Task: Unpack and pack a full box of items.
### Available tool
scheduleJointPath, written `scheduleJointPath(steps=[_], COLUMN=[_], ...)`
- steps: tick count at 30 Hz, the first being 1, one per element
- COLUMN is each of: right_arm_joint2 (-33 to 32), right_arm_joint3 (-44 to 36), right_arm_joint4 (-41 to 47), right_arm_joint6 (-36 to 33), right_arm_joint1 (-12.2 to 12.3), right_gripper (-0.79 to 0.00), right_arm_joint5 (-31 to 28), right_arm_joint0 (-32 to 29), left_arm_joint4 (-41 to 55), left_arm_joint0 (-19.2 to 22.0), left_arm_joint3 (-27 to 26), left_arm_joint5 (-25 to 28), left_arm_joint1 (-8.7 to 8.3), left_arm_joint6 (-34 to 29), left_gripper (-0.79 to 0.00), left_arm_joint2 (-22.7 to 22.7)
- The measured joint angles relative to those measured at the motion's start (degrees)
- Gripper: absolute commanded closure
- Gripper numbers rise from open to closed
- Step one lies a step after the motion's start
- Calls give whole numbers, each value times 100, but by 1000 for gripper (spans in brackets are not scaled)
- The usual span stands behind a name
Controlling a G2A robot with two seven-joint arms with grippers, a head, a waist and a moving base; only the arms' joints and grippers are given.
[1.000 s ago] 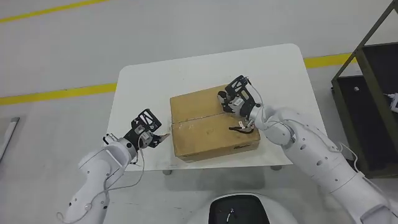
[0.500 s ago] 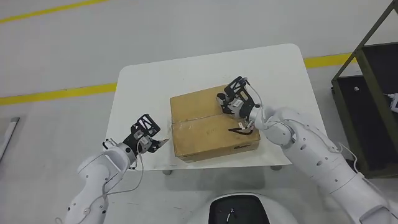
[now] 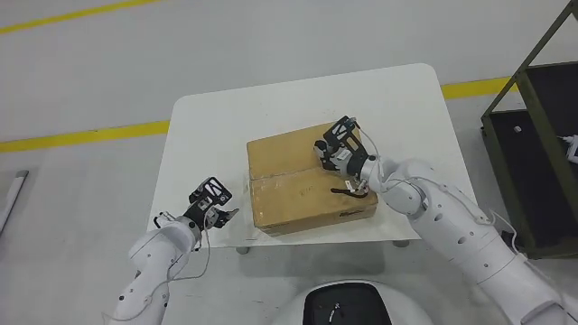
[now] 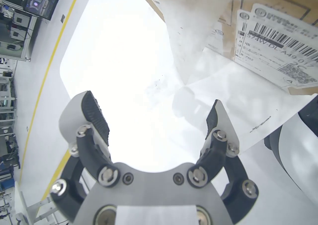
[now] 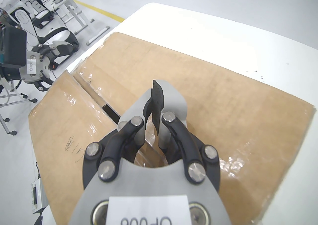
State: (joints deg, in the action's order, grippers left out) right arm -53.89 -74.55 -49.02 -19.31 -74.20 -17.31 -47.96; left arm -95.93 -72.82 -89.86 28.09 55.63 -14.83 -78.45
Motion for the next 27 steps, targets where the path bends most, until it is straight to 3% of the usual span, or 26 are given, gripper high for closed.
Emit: scheduleJointPath(steps=[6,13,19,27], right_arm_joint2=[-26,-78,-116,-131], right_arm_joint3=[-6,-6,9,52], right_arm_joint4=[-9,1,16,77], right_arm_joint6=[-24,-54,-86,-134], right_arm_joint1=[-20,-36,-49,-77], right_gripper=[0,0,0,0], right_arm_joint5=[0,-1,-42,-101], right_arm_joint0=[3,3,3,14], left_arm_joint4=[76,451,972,1242], left_arm_joint0=[584,1031,1021,754], left_arm_joint3=[830,1422,1500,1204], left_arm_joint5=[-308,-719,-1022,-1234], left_arm_joint1=[167,325,376,364], left_arm_joint6=[447,890,1360,1704], left_gripper=[-785,-785,-785,-785], left_arm_joint2=[622,933,778,463])
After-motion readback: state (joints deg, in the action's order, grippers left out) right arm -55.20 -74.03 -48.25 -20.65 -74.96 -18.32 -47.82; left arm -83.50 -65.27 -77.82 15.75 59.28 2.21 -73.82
